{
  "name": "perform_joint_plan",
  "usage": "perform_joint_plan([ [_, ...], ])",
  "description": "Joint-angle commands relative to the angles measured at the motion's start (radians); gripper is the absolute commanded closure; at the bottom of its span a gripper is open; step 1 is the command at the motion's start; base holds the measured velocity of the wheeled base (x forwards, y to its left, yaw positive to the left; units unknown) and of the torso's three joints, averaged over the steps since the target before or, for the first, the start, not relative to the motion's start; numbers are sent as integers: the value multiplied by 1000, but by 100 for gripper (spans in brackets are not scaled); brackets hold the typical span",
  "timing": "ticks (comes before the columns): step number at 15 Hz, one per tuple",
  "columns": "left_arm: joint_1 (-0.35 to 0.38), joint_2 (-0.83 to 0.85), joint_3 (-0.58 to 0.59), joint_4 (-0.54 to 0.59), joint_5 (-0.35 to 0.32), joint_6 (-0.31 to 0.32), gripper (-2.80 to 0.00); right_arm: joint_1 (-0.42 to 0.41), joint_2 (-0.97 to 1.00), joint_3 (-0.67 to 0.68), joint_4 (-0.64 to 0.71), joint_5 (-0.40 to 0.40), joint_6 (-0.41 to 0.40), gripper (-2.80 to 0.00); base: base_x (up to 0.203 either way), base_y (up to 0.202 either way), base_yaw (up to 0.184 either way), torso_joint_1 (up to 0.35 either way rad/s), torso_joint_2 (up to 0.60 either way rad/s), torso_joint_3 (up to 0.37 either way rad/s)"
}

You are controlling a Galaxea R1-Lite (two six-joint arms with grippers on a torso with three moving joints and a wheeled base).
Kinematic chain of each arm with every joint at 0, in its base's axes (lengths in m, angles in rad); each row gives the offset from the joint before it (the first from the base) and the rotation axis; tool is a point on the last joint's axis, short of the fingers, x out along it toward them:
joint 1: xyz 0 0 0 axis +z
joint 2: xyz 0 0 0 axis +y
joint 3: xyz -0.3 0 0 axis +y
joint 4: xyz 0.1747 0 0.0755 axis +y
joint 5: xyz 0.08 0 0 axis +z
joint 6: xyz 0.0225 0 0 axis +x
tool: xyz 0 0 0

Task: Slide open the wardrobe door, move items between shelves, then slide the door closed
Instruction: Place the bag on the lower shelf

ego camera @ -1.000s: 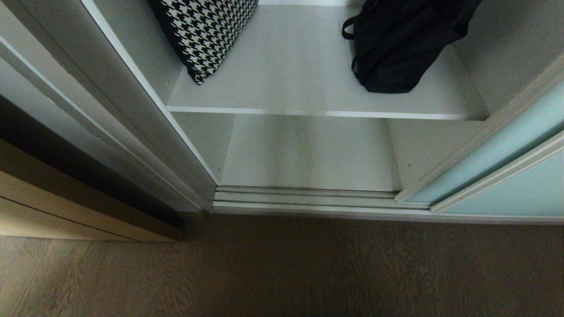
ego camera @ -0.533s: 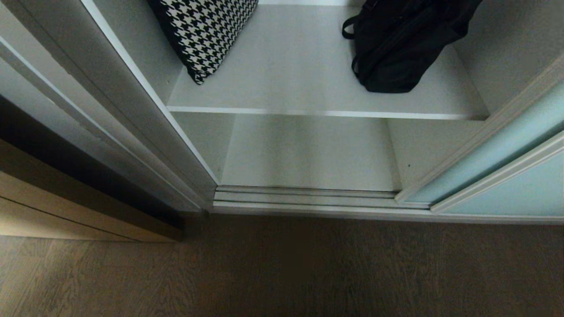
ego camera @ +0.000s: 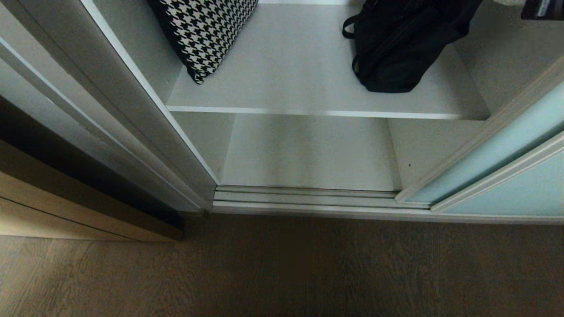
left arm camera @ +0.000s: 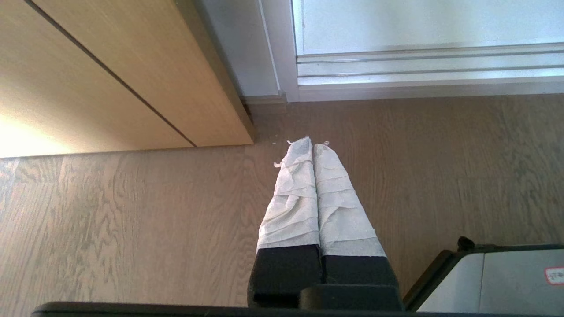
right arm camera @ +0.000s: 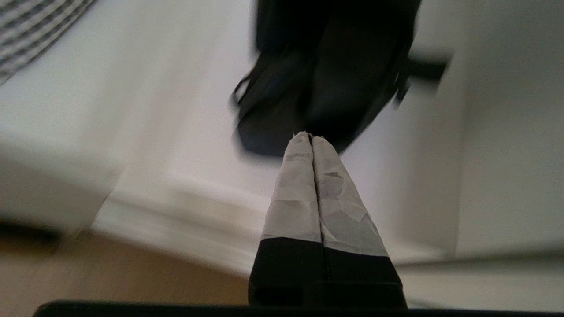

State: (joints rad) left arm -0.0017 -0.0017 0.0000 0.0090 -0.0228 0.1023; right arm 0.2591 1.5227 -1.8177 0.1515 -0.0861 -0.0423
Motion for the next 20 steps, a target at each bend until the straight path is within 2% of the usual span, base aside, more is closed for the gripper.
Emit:
perform_joint_plan([
  [1,0,2,0,0,0,0,0,4,138,-121,-26,-65,-9,0,0,0,0,0,0,0],
  [6,0,2,0,0,0,0,0,15,169,-121,-155,-76,-8,0,0,0,0,0,0,0],
  [10,0,3,0,0,0,0,0,-4,203,-51,-322,-83,-12,0,0,0,0,0,0,0],
  [12,0,2,0,0,0,0,0,-6,161,27,-347,-84,-13,0,0,0,0,0,0,0],
  [20,0,2,0,0,0,0,0,-34,47,49,-362,-69,18,0,0,0,0,0,0,0],
])
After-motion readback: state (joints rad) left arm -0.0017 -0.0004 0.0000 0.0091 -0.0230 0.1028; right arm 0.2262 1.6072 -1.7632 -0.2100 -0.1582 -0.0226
